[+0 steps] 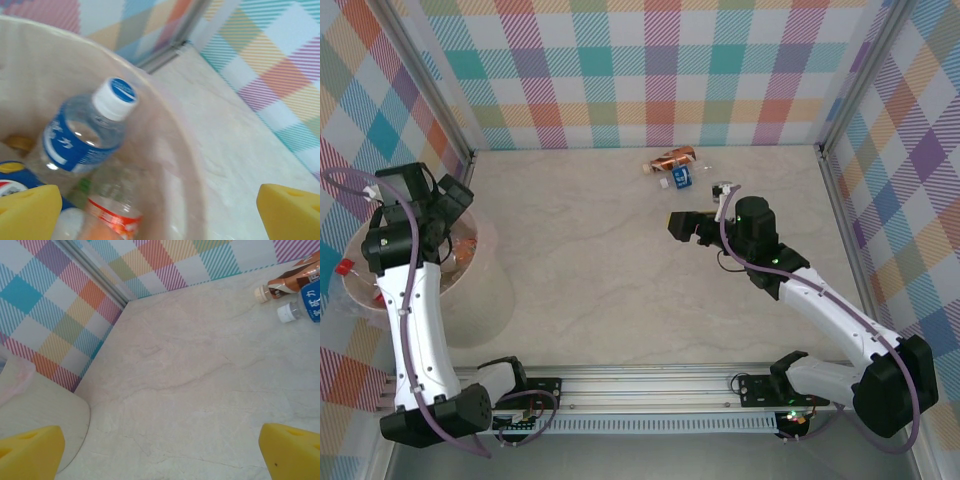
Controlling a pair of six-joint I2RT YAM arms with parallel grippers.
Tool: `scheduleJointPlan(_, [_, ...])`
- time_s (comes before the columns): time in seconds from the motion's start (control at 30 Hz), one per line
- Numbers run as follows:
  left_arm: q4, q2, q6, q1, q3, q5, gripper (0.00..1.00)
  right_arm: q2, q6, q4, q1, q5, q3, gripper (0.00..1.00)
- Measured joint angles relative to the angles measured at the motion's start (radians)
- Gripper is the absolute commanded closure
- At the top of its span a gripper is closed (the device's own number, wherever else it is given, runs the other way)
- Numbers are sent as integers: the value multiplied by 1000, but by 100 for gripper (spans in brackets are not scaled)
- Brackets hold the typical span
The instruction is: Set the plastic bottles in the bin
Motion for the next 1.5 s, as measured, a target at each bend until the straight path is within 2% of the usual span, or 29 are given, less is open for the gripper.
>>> scheduleJointPlan(0.13, [26, -33, -8, -43, 0, 150, 0, 14, -1, -31, -3, 41, 6, 0])
scheduleJointPlan(0.23, [78, -37, -16, -156, 0, 214, 0, 58, -4, -64, -18, 59, 42, 0])
scheduleJointPlan(0.43, [183, 31, -19, -418, 0, 248, 0, 163, -8, -103, -72, 74, 111, 0])
scheduleJointPlan(0.63, [301, 152, -19, -552, 0, 301, 0, 270, 26, -128, -160, 65, 162, 0])
scheduleJointPlan(0.8, [373, 225, -19, -589, -12, 343, 0, 382, 96, -132, -243, 36, 229, 0])
scheduleJointPlan(1.13, [468, 234, -18, -609, -107, 362, 0, 748, 317, -111, -391, -42, 478, 0])
scheduleJointPlan(1.5, [469, 233, -15, -610, -163, 354, 0, 1045, 429, -70, -397, -54, 752, 0])
